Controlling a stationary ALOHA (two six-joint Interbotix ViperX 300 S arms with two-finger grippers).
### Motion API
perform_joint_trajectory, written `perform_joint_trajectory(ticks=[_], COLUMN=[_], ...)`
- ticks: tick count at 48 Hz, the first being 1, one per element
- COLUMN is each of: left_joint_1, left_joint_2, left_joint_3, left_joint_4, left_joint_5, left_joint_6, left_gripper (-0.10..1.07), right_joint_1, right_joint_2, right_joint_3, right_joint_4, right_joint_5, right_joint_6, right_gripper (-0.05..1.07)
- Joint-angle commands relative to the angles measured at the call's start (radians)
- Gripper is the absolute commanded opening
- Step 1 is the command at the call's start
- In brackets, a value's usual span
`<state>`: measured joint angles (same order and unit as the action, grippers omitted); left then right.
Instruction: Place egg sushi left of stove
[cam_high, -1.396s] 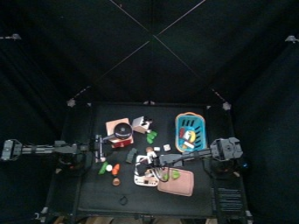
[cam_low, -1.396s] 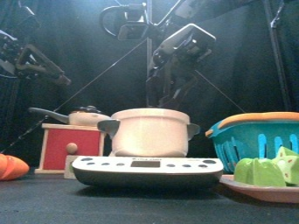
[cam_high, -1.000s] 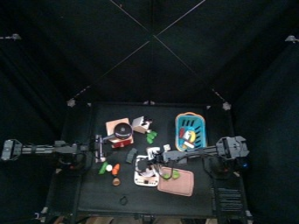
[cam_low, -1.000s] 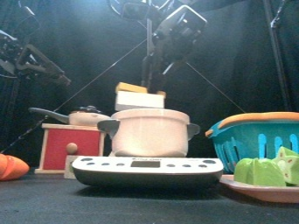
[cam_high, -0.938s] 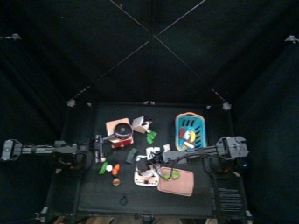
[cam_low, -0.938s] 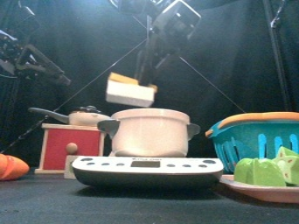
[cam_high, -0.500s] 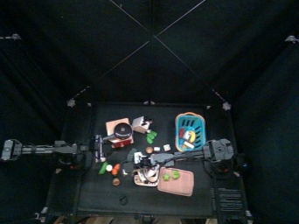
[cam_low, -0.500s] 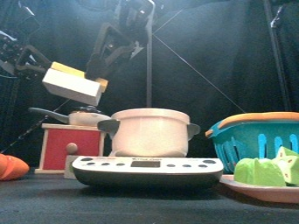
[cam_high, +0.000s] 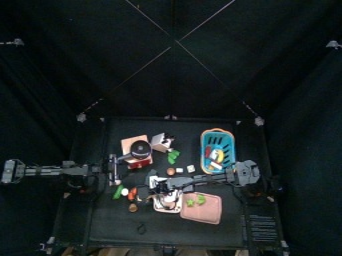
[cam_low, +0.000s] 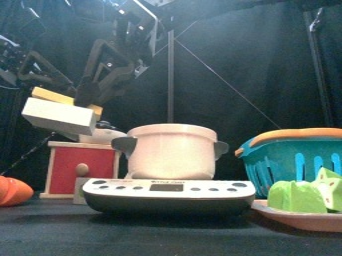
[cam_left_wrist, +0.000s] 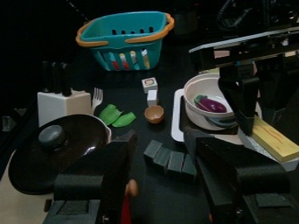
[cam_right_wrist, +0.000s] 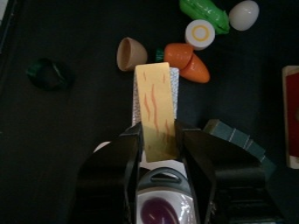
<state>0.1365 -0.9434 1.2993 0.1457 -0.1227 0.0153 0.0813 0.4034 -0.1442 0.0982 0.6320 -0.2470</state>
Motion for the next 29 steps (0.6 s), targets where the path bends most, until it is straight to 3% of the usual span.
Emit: perform_joint_trajectory(ticks=[1,19,29], left_joint_1=[0.002,0.002,0.002], left_joint_2=[0.003,0.003,0.003], left_joint_3=[-0.012,-0.012,-0.012], left_joint_4=[0.0,0.0,0.0], left_joint_5=[-0.003,-0.003,-0.003], left_joint_6=[0.0,0.0,0.0], left_gripper=[0.85,0.85,0.85], right_joint_1=[-0.006,-0.008,-0.008], right_joint_2=[-0.02,-0.011,-0.015], right_joint_3=[-0.008,-0.006,0.0], right_joint_4=[0.017,0.028,0.028], right_joint_5=[-0.026,-0.048,-0.055], right_joint_6=[-0.002,0.003,0.017], right_gripper=[0.67,0.82,0.84])
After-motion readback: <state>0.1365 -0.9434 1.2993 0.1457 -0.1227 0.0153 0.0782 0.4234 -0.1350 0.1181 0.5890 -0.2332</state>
